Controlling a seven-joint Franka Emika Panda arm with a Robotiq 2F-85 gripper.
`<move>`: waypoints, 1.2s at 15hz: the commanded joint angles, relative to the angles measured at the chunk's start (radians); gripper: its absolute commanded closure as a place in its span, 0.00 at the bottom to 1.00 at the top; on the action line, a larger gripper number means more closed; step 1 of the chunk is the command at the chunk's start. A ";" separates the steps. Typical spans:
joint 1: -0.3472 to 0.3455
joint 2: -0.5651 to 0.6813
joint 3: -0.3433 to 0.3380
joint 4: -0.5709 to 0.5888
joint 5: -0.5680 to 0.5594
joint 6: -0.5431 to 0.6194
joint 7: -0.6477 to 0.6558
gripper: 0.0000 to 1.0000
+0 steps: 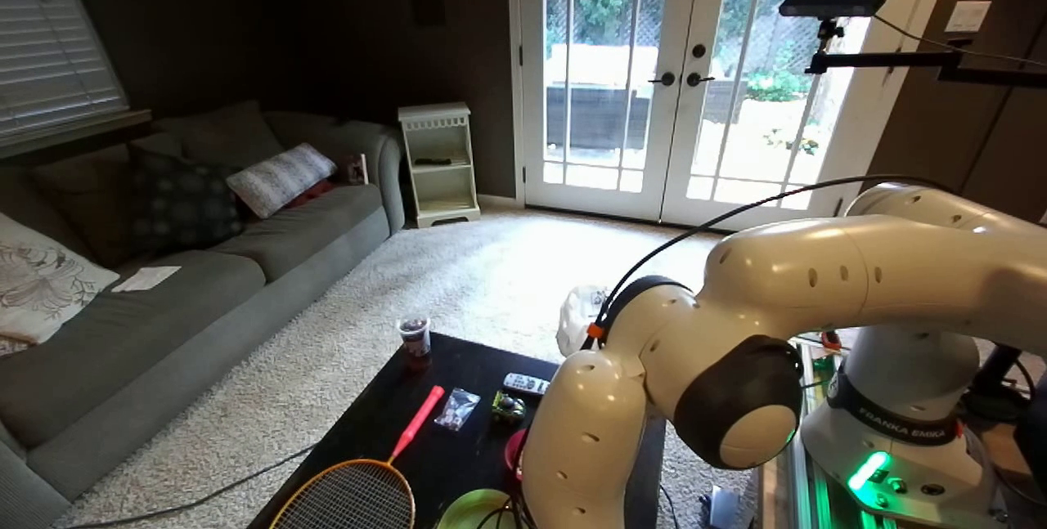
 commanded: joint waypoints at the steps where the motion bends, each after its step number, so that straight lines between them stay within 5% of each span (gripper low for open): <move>1: -0.014 0.000 0.000 -0.011 -0.014 0.048 -0.015 0.38; 3: -0.021 0.000 -0.001 -0.016 -0.014 0.079 -0.016 0.46; 4: -0.022 0.001 -0.005 -0.017 -0.015 0.094 -0.012 0.23; 5: -0.022 0.001 -0.008 -0.019 -0.017 0.111 -0.009 0.14; 10: -0.025 0.002 -0.014 -0.026 -0.018 0.142 -0.013 0.00; 12: -0.024 0.002 -0.016 -0.026 -0.019 0.132 -0.017 0.25; 14: -0.023 0.002 -0.016 -0.026 -0.021 0.122 -0.023 0.32; 18: -0.023 0.002 -0.014 -0.033 -0.023 0.115 -0.045 0.62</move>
